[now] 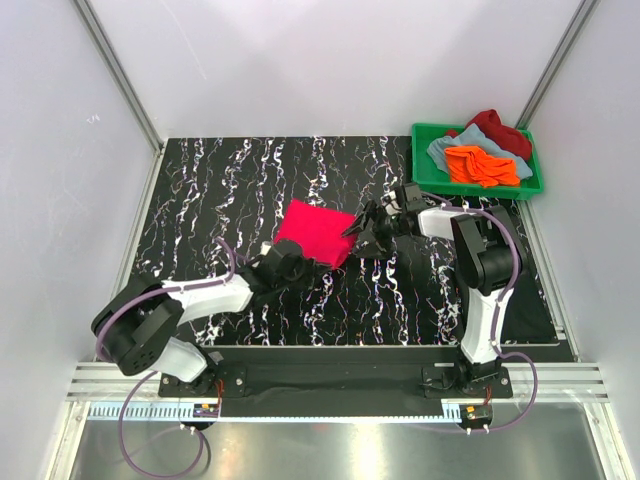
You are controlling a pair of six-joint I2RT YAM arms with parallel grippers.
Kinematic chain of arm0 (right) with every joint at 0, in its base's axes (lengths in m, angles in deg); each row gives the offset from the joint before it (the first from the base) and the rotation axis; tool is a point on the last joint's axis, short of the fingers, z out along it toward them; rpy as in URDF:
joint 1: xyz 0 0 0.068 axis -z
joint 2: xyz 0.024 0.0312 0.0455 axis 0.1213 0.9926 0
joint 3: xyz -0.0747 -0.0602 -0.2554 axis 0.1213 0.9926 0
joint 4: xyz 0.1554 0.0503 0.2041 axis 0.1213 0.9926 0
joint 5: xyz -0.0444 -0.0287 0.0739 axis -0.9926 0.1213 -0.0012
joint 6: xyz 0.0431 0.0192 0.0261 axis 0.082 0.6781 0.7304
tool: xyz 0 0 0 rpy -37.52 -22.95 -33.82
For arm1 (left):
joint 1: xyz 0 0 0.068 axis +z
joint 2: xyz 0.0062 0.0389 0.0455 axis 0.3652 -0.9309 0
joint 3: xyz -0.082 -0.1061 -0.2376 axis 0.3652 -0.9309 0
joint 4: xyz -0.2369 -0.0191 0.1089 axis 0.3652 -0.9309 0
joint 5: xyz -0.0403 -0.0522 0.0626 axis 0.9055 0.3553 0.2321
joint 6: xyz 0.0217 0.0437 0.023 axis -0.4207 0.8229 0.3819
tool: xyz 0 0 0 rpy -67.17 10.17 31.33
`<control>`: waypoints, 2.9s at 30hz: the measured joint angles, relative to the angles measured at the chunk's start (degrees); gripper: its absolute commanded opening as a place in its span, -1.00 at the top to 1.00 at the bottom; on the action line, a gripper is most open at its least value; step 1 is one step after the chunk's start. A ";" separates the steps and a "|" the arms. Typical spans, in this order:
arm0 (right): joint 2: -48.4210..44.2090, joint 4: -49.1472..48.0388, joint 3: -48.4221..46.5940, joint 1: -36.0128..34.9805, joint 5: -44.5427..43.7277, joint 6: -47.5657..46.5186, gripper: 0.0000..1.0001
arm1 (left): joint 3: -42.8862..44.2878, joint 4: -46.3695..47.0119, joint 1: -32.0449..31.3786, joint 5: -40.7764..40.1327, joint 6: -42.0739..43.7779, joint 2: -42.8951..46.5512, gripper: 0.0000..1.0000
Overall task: Fold and stack the t-shirts
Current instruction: Neatly place the folded tshirt to the corner
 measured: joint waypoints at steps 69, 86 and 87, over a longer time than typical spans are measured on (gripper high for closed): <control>-43.95 38.84 8.41 18.60 -58.18 -5.25 1.00 | -1.68 -12.31 0.61 43.95 59.84 16.11 0.12; -41.38 53.07 -11.32 21.99 -61.42 -8.46 1.00 | -1.66 -16.48 4.04 51.28 66.05 15.41 0.19; -41.05 53.51 -12.04 22.12 -61.40 -8.66 1.00 | -1.66 -16.52 4.07 51.45 66.18 15.28 0.20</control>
